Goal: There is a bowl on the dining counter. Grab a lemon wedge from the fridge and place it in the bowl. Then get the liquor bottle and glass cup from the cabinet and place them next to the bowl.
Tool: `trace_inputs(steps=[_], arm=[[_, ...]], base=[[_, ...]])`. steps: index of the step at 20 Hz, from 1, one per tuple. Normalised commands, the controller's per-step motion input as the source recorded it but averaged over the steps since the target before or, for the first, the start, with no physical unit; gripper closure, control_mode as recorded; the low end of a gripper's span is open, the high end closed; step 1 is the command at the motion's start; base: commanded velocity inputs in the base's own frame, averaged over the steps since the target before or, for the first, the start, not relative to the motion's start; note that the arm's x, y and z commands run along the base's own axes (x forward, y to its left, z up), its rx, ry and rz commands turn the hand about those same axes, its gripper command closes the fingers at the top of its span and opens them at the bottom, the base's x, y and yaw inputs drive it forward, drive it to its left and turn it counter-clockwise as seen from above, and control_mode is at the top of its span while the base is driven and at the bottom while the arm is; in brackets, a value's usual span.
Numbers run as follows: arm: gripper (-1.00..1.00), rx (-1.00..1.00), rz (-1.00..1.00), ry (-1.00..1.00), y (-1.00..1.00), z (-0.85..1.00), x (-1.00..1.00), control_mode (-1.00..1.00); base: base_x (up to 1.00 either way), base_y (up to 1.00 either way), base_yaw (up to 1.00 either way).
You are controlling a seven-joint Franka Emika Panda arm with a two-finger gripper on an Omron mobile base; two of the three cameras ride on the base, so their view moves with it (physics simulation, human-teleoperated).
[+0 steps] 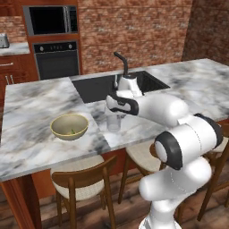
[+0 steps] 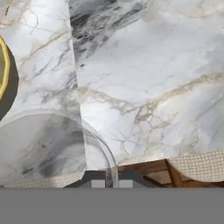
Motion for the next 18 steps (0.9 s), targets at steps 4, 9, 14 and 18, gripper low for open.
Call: trace_inputs(steps=[4, 9, 14, 18], arm=[[1.00, 0.00, 0.01, 0.00, 0.28, -0.38, 0.62, -1.00], [1.00, 0.00, 0.01, 0.00, 0.26, -0.35, 0.57, -1.00], [1.00, 0.00, 0.00, 0.00, 0.15, -0.24, 0.57, -1.00], [1.00, 0.00, 0.00, 0.00, 0.18, -0.23, 0.54, -1.00]], base=[[0.00, 0.00, 0.00], [0.00, 0.00, 0.00], [0.00, 0.00, 0.00], [0.00, 0.00, 0.00]])
